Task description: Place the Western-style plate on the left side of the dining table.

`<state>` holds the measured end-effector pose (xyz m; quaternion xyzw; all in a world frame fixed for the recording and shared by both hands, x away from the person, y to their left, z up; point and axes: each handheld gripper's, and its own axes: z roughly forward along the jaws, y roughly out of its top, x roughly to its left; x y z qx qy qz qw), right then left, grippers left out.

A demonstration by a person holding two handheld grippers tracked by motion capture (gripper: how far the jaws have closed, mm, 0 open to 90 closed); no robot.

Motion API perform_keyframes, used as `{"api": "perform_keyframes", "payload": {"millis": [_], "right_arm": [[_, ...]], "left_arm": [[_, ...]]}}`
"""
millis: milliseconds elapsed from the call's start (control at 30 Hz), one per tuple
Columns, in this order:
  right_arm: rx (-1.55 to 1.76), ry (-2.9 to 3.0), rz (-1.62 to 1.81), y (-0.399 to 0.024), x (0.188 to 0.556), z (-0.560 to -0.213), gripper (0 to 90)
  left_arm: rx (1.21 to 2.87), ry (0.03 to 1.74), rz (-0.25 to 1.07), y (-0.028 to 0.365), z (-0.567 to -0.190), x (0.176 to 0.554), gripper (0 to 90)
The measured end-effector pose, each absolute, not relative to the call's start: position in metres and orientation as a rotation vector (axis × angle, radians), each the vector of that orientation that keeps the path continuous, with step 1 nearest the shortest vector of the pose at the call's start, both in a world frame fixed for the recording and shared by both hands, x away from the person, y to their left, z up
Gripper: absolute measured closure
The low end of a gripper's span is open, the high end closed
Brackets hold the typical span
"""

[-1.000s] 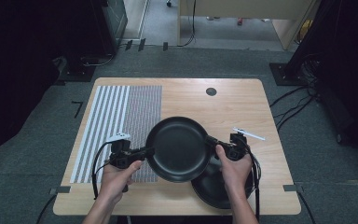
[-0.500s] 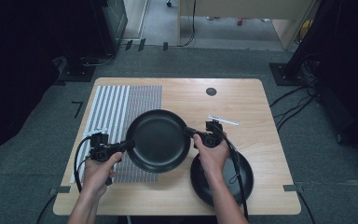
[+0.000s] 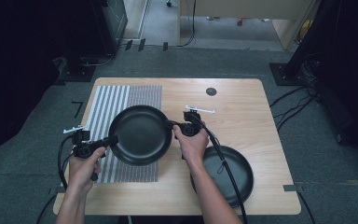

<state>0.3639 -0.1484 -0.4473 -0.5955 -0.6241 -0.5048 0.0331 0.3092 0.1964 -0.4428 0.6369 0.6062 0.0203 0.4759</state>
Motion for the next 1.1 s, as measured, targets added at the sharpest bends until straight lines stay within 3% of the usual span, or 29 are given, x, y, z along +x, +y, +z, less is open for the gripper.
{"api": "perform_keyframes", "payload": {"millis": [433,1100], "right_arm": [[-1.814,-1.960,-1.473,-0.110,0.400,-0.462,83.6],[-1.849,-2.002,-1.391,-0.078,0.447,-0.492,82.3]], "left_arm": [[1.481,1.590,0.066,0.229,-0.463,0.332,75.9],[1.384,1.721,0.080,0.243,-0.496,0.363,75.8]]}}
